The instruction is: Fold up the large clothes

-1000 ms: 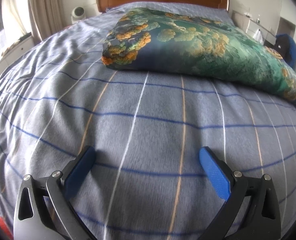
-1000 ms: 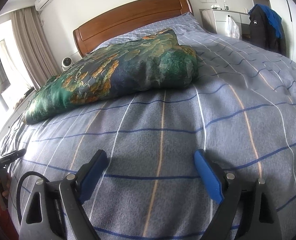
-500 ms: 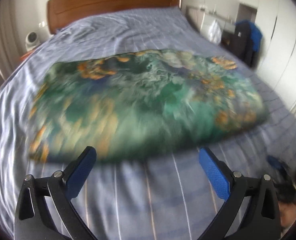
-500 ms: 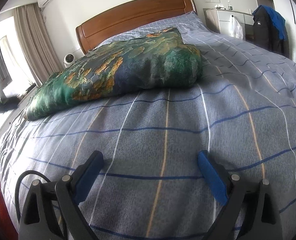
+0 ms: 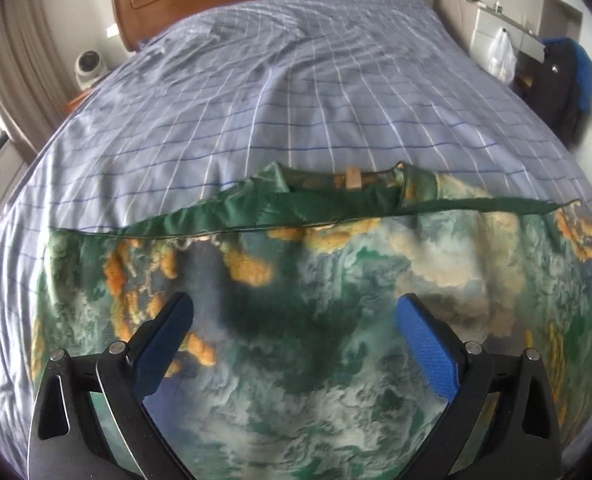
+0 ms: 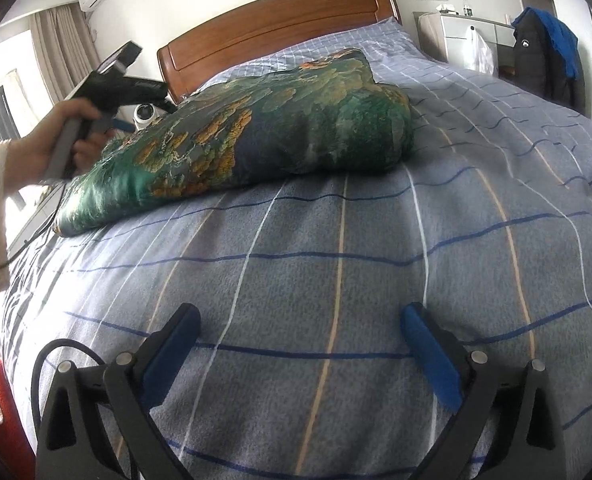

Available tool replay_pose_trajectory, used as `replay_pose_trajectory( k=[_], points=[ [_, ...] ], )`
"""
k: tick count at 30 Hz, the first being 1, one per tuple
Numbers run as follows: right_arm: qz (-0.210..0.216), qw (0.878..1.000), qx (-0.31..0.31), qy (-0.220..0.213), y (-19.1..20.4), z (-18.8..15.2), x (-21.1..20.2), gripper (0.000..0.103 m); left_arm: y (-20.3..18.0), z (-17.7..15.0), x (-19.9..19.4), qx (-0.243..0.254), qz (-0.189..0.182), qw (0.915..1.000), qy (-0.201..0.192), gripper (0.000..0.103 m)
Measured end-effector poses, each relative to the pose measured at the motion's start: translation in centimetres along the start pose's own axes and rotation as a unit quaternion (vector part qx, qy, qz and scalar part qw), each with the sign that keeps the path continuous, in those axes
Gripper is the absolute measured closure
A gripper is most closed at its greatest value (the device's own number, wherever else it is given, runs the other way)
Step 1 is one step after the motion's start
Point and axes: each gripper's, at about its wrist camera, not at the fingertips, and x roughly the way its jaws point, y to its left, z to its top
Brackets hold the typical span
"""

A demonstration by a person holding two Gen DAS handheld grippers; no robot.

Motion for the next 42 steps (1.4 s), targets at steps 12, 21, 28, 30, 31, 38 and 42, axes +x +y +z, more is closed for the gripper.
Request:
replay_pose_trajectory(
  k=[12,21,28,30,31,38,42],
  points=[
    [-0.006,1.0,-0.006,0.002,0.3,0.0,0.1,0.002,-0.5,-12.2,-6.2,0.074,-0.062,0.9951,-0.019,0.001],
    [-0.001,1.0,0.016,-0.002,0.0,0.2,-1.0,0.002,-1.1,-14.5,-10.9,0.124,-0.107,0.986,-0.03,0.001],
    [0.105,0.973,0.198,-0.051,-5.1,5.2,-1.9,0.002,1.0,-7.0,-9.4,-0.014,-0.197,0.9787,-0.057,0.002],
    [0.123,0.962,0.237,-0.058,-6.9,7.7,-0.4,0.002,0.4,-6.2,-9.0,-0.024,-0.236,0.9698,-0.058,0.005],
    [0.127,0.957,0.255,-0.053,-8.0,9.0,0.7,0.002,-0.4,-5.8,-8.6,-0.02,-0.254,0.9653,-0.055,0.008],
    [0.158,0.935,0.317,-0.012,-10.3,12.6,6.7,0.0,-3.8,-6.3,-2.0,-0.009,-0.251,0.9677,0.017,0.008],
    [0.131,0.933,0.333,0.029,-10.2,12.4,8.7,0.004,-5.8,-7.5,-0.8,0.045,-0.214,0.9757,0.017,0.005]
  ],
)
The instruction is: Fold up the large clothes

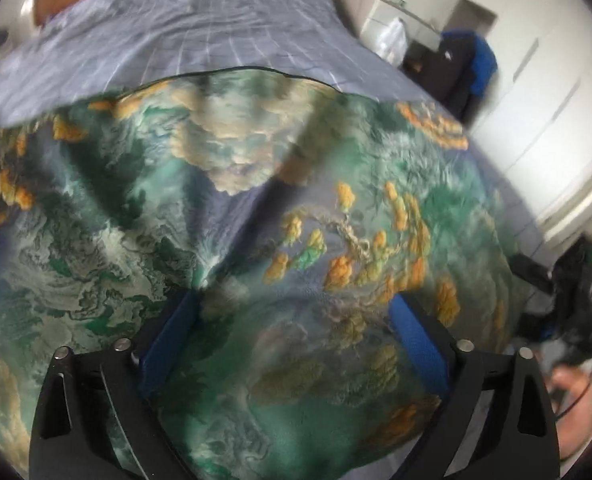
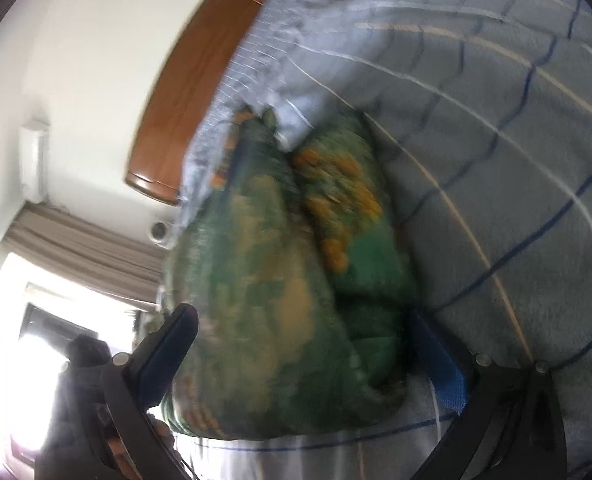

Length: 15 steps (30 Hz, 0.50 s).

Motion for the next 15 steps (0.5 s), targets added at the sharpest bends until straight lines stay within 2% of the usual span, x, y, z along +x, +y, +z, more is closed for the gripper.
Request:
replay_pose_trajectory(
  k=[1,5,8,12,15],
  points=[
    [-0.011,1.0,0.007,0.009,-0.2,-0.1,0.2,0.007,-0.3,0.0,-0.1,0.007,0.006,1.0,0.0,0.004],
    [-0.014,1.0,0.003,-0.001,0.3,-1.5,-1.3,0.007,-0.3,0.0,-0.9,-0.002,0.011,0.9999,-0.003,0.004],
    [-0.003,1.0,0.006,-0.003,0.3,-2.2,-1.7,0.007,-0.1,-0.4,-3.0,-0.023,0.025,0.9989,-0.031,0.004],
    [0.007,1.0,0.006,-0.008,-0.3,-2.3,-2.0,0.007,-0.3,-0.8,-4.2,-0.029,0.094,0.9941,-0.045,0.004],
    [0.01,1.0,-0.005,-0.01,-0.2,-2.8,-2.4,0.007,-1.0,-1.3,-5.0,-0.011,0.125,0.9907,-0.052,0.004]
  ],
)
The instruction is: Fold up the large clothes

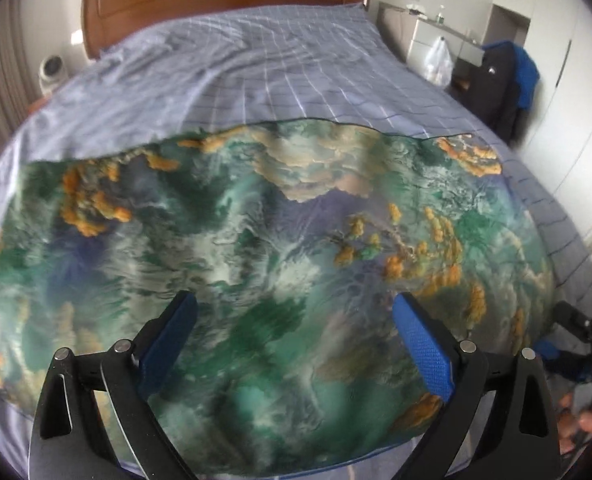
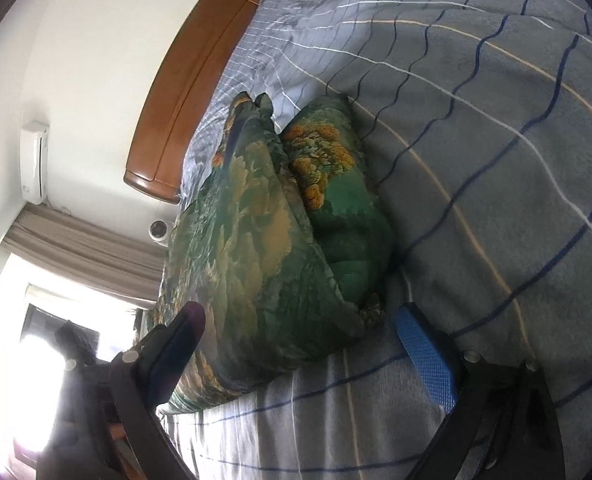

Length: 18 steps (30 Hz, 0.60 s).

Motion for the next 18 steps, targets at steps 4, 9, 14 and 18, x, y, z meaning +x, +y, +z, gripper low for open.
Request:
replay_pose_trajectory(
  k=[4,9,14,18],
  points=[
    [-0.013,1.0,-0.025,0.012,0.5,-0.4,-0.1,0.007,-0.4,-0.4,-0.6,0.02,0.027,0.9994,-0.007,0.004],
    [-0.012,1.0,-0.016,0.009,0.1,-0.8,-0.9,0.007,-0.1,-0.2,-1.2,0.022,0.035,0.9991,-0.009,0.004],
    [-0.017,1.0,-0.022,0.01,0.1,-1.0,-0.9,0.007,0.1,0.2,-1.2,0.028,0.044,0.9986,-0.011,0.004],
    [-0.007,1.0,-0.025,0.012,0.0,-0.8,-0.9,0.007,0.9,0.6,-1.7,0.01,0.031,0.9993,-0.017,0.005]
  ],
)
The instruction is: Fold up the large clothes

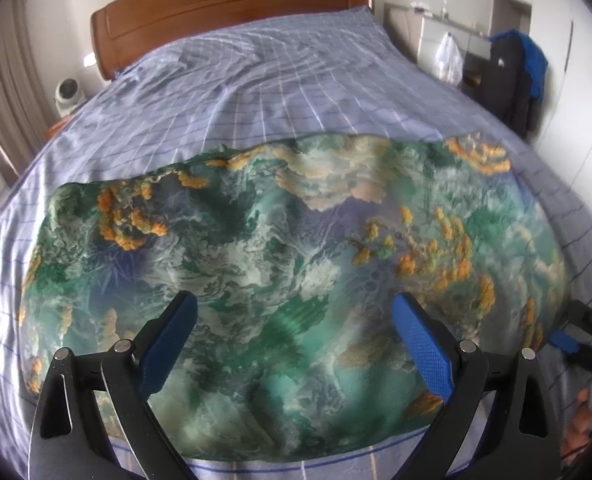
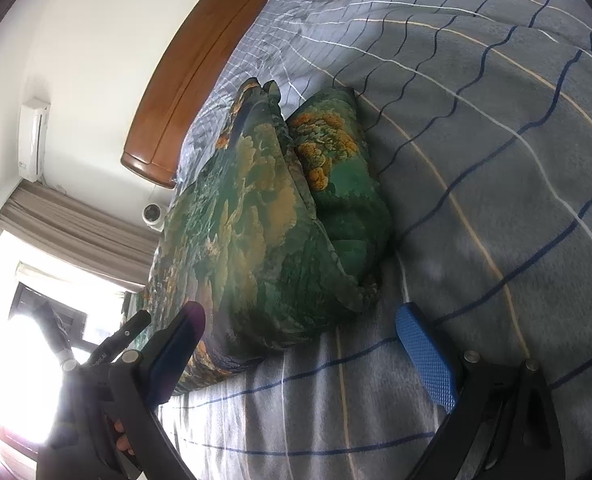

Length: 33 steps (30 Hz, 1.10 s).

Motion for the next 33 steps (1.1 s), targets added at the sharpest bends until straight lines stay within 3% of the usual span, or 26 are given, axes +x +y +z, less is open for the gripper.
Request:
replay_pose_trajectory(
  k=[4,6,8,10,12,13,15,17,18,20,23,26,29,33],
  points=[
    [0.033,0.999,0.037,-0.02,-1.2,1.3,-0.3,0.007,0.8,0.9,-1.5,-0.045,-0.102,0.9931,-0.037,0.005],
    [0.045,0.997,0.052,-0.027,-1.4,2.1,0.1,0.006,-0.2,1.4,-0.6,-0.038,-0.134,0.9899,-0.028,0.005],
    [0.053,0.997,0.052,-0.016,-1.0,2.5,1.2,0.004,-1.7,1.5,2.6,-0.026,-0.168,0.9852,0.024,0.005],
    [0.033,0.998,0.048,-0.008,-0.4,2.7,2.6,0.002,-2.6,1.0,6.4,-0.03,-0.187,0.9774,0.094,0.002],
    [0.013,0.999,0.034,0.005,0.1,2.9,3.8,0.011,-3.1,0.4,8.4,-0.027,-0.178,0.9779,0.107,0.001],
    [-0.004,1.0,0.024,0.014,0.5,2.9,4.2,0.031,-3.2,0.4,8.5,-0.018,-0.172,0.9799,0.099,0.001],
    [-0.002,1.0,0.016,0.011,1.7,2.9,3.6,0.053,-3.0,0.5,8.2,-0.021,-0.18,0.9788,0.096,0.001],
    [0.015,1.0,-0.015,-0.008,4.2,2.8,1.9,0.06,-1.8,0.8,7.7,-0.044,-0.21,0.9723,0.091,0.001],
    [0.02,0.998,-0.048,-0.017,6.4,2.7,0.9,0.061,-0.9,1.0,7.5,-0.062,-0.228,0.9673,0.091,0.001],
    [0.033,0.995,-0.091,-0.028,10.4,2.2,-0.2,0.062,2.4,1.3,6.5,-0.125,-0.275,0.9495,0.084,0.002],
    [0.051,0.986,-0.149,-0.047,16.6,0.8,-0.7,0.063,8.4,1.5,4.2,-0.191,-0.314,0.9278,0.061,0.002],
    [0.068,0.978,-0.19,-0.061,22.1,-1.4,0.2,0.064,13.3,1.9,2.1,-0.216,-0.353,0.9092,0.047,0.002],
    [0.063,0.963,-0.252,-0.064,27.3,-4.8,2.8,0.064,18.3,2.4,-0.7,-0.233,-0.412,0.8803,0.03,0.001],
    [0.033,0.936,-0.347,-0.046,31.7,-10.4,6.6,0.064,21.1,2.9,-3.0,-0.218,-0.456,0.8623,0.024,0.001]
  ],
)
